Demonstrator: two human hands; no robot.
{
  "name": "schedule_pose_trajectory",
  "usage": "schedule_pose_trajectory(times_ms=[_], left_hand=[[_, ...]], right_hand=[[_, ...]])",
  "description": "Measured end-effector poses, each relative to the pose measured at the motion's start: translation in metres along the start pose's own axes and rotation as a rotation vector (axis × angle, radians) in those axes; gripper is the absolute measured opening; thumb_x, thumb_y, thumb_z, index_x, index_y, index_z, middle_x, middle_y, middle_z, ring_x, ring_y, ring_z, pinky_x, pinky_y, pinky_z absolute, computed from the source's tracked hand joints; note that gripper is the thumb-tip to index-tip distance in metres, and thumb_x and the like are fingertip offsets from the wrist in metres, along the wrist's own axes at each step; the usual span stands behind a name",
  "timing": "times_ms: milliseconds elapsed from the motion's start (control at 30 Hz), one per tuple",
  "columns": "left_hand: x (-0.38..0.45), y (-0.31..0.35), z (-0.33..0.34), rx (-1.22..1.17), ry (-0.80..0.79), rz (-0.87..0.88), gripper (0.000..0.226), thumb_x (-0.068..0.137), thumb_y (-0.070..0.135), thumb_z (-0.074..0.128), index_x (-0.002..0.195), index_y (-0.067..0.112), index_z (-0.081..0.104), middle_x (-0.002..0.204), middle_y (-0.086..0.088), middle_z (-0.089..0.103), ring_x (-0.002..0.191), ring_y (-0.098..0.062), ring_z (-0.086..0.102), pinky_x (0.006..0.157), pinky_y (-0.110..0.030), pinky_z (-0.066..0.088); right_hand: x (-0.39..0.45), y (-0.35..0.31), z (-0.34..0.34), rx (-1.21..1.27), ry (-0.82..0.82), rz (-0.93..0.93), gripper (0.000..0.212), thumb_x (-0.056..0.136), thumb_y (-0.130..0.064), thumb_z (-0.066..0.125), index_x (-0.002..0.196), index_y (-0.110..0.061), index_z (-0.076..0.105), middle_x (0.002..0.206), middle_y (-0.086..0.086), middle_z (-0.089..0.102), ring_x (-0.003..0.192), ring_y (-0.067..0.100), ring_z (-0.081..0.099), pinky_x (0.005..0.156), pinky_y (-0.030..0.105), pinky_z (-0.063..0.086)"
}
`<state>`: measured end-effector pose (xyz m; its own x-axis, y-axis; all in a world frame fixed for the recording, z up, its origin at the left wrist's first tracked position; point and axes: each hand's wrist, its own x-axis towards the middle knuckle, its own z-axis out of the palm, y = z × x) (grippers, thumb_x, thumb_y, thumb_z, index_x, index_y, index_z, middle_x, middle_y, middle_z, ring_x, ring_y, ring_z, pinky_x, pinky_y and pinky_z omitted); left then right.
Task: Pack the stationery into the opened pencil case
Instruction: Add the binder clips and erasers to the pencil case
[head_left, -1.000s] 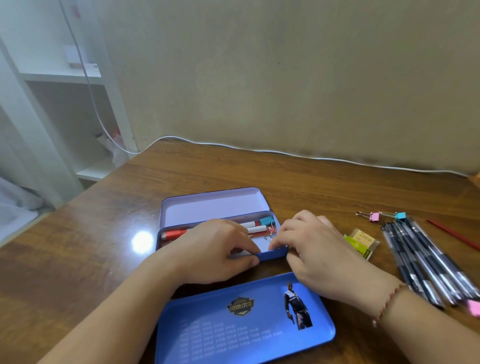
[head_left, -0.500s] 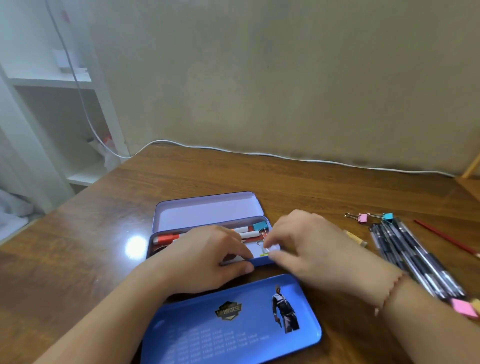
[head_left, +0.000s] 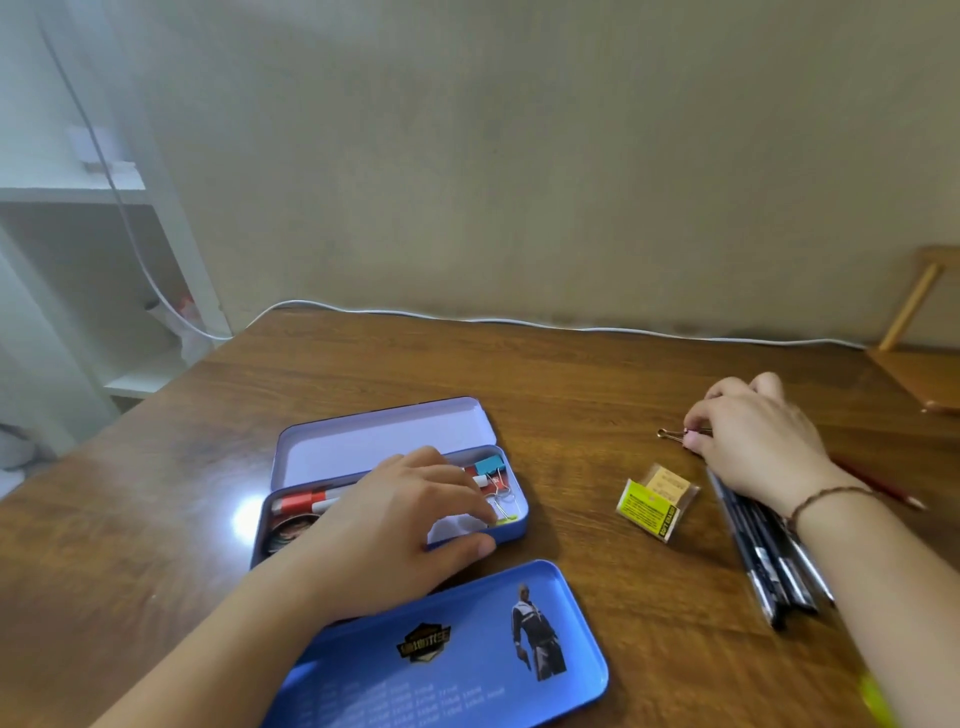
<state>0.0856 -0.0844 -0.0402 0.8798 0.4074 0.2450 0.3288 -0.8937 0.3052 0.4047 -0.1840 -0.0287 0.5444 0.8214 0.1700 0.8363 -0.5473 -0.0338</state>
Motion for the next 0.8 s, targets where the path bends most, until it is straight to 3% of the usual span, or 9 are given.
schedule_pose_trajectory(times_ms=[100,200,400,567,700,800], left_hand=[[0.000,0.000,0.000,0.009,-0.024,-0.005,0.036,0.088,0.061,0.052,0.113,0.040,0.066,0.113,0.025,0.065,0.111,0.001,0.046,0.094,-0.033,0.045],[-0.001,0.000,-0.001,0.001,-0.032,0.004,0.038,0.086,0.060,0.054,0.115,0.039,0.065,0.113,0.024,0.065,0.113,0.002,0.045,0.096,-0.033,0.044],[-0.003,-0.001,-0.001,0.017,-0.061,0.030,0.043,0.086,0.061,0.056,0.121,0.038,0.062,0.122,0.024,0.061,0.119,0.003,0.041,0.102,-0.030,0.037],[-0.003,-0.005,-0.005,0.018,-0.010,0.017,0.040,0.088,0.064,0.050,0.114,0.038,0.067,0.117,0.022,0.065,0.113,0.003,0.046,0.095,-0.031,0.043],[-0.001,-0.009,-0.007,0.000,0.134,-0.043,0.022,0.092,0.046,0.057,0.102,0.035,0.072,0.105,0.020,0.069,0.099,-0.003,0.053,0.085,-0.035,0.050],[-0.001,-0.011,-0.007,-0.010,0.154,-0.050,0.017,0.091,0.041,0.060,0.100,0.034,0.073,0.102,0.020,0.070,0.097,-0.005,0.054,0.083,-0.035,0.050]], right_hand=[[-0.001,-0.005,-0.001,0.101,0.024,-0.034,0.006,0.088,-0.035,0.064,0.093,-0.034,0.062,0.106,-0.008,0.057,0.107,0.018,0.041,0.074,0.033,0.038],[-0.004,-0.009,-0.001,0.151,0.027,-0.066,0.015,0.086,-0.033,0.066,0.079,-0.038,0.054,0.091,-0.011,0.059,0.099,0.017,0.045,0.068,0.033,0.038],[-0.005,-0.012,-0.005,0.263,0.002,-0.026,0.022,0.079,-0.026,0.073,0.069,-0.039,0.059,0.087,-0.007,0.064,0.087,0.021,0.059,0.072,0.034,0.049],[-0.019,-0.039,-0.041,0.536,0.077,-0.208,0.021,0.078,-0.011,0.076,0.068,-0.028,0.068,0.071,-0.011,0.071,0.076,0.007,0.064,0.072,0.029,0.047],[-0.039,-0.091,-0.064,0.717,-0.161,-0.385,0.017,0.078,-0.008,0.076,0.074,-0.024,0.071,0.072,-0.008,0.075,0.073,0.003,0.069,0.073,0.027,0.053],[-0.041,-0.123,-0.052,0.602,-0.274,-0.396,0.015,0.078,-0.009,0.074,0.077,-0.024,0.073,0.069,-0.009,0.074,0.068,-0.004,0.066,0.063,0.016,0.047]])
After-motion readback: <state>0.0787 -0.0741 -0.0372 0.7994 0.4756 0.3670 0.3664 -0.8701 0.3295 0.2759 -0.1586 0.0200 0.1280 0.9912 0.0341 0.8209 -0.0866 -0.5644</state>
